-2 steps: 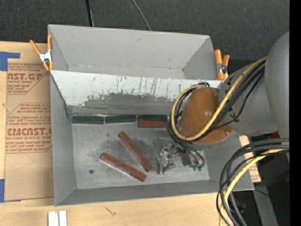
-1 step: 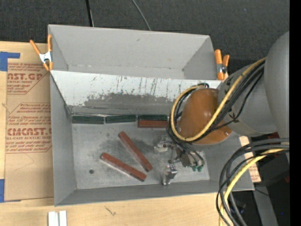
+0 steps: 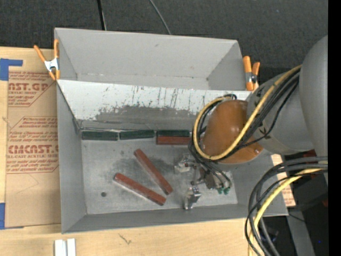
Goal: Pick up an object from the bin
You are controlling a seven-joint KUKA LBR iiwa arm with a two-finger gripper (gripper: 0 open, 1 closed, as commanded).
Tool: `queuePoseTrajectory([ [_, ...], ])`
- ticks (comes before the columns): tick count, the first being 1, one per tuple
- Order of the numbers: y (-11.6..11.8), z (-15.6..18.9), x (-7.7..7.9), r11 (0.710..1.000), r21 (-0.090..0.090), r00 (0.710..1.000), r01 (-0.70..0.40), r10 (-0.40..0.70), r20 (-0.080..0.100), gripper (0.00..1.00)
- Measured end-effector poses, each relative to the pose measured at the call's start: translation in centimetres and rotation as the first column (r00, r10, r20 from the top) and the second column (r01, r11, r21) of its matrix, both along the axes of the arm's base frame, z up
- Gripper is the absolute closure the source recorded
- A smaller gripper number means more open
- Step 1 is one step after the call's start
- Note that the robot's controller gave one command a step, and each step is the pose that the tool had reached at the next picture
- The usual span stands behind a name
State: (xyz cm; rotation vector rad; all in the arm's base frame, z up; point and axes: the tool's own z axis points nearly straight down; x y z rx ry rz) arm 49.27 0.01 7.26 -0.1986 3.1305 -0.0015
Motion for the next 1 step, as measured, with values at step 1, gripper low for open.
queuePoseTrajectory([
  [1,5.87,0.63,1.55,0.991,0.003,0.991,0.132,-0.132,-0.001,1.0],
])
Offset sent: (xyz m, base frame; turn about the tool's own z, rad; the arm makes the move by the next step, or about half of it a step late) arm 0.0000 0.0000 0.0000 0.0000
